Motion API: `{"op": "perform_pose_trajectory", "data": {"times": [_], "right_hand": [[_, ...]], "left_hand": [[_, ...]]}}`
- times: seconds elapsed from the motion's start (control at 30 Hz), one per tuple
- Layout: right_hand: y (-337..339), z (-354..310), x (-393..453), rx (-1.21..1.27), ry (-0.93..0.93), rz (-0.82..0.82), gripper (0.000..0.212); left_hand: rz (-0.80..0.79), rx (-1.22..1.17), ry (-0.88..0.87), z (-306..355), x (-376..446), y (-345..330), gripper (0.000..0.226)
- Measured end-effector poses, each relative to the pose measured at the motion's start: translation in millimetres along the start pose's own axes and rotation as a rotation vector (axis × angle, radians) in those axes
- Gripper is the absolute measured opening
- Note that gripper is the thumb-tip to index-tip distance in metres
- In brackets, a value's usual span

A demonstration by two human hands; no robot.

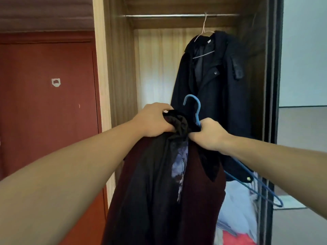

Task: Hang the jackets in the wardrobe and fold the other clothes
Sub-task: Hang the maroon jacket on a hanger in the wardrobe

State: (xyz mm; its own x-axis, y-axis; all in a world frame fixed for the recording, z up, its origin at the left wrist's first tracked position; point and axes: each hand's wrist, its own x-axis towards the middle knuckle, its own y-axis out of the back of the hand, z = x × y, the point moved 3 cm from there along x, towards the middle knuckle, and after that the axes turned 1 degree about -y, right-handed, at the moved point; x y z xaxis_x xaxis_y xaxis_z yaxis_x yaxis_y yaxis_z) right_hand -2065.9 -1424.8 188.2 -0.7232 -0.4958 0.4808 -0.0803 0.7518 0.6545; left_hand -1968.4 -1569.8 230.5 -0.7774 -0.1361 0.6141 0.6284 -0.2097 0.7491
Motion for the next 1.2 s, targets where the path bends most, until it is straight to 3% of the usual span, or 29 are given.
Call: {"op": "perform_pose_trajectory", "data": {"times": [0.03,0.13,0.27,0.37,0.47,0.6,0.8,0.9,1.0,1.03,1.1,1.2], "right_hand": [[9.8,16.5,-14.8,-0.011,-0.033,0.026,0.019],[51.7,75.3,-61.9,-0.015,-0.179,0.124,0.023],[92.0,113.1,-109.2,-0.051,-0.207,0.168,0.022],[106.6,115.2,-132.4,-0.129,-0.181,0.108,0.019],[108.9,118.7,-152.0,-0.19,-0.217,-0.052,0.017],[72.7,102.3,-169.3,-0.114,-0.152,-0.225,0.036],[71.3,100.6,-142.1,-0.027,-0.112,0.089,0.017],[95.7,92.4,-119.0,-0.012,-0.082,0.255,0.008],[103.5,80.8,-106.7,-0.028,-0.065,0.317,0.02],[104.7,80.9,-103.7,-0.008,-0.077,0.331,0.019],[106.4,88.1,-98.5,0.014,-0.108,0.339,0.014],[110.8,108.2,-99.6,0.019,-0.167,0.318,0.017]], "left_hand": [[-0.015,0.045,0.019,7.2,-9.3,-4.6,0.037],[-0.03,0.164,0.094,21.2,-35.9,-11.3,0.014],[-0.091,0.216,0.107,49.8,-66.3,-26.6,0.032],[-0.123,0.214,0.109,70.1,-81.8,-42.9,0.032],[-0.043,0.162,0.086,84.3,-84.5,-47.7,0.031],[0.019,0.147,-0.07,127.5,-78.9,-48.6,0.016],[0.02,0.175,-0.103,136.1,-82.8,-56.8,0.012],[0.028,0.004,-0.02,108.0,-103.0,-84.0,0.026],[-0.059,-0.366,0.179,79.6,-126.1,-132.6,0.067],[-0.099,-0.444,0.239,74.6,-132.0,-148.1,0.071],[-0.164,-0.564,0.317,75.3,-137.9,-166.4,0.056],[-0.079,-0.876,0.426,82.1,-126.0,-154.7,0.022]]}}
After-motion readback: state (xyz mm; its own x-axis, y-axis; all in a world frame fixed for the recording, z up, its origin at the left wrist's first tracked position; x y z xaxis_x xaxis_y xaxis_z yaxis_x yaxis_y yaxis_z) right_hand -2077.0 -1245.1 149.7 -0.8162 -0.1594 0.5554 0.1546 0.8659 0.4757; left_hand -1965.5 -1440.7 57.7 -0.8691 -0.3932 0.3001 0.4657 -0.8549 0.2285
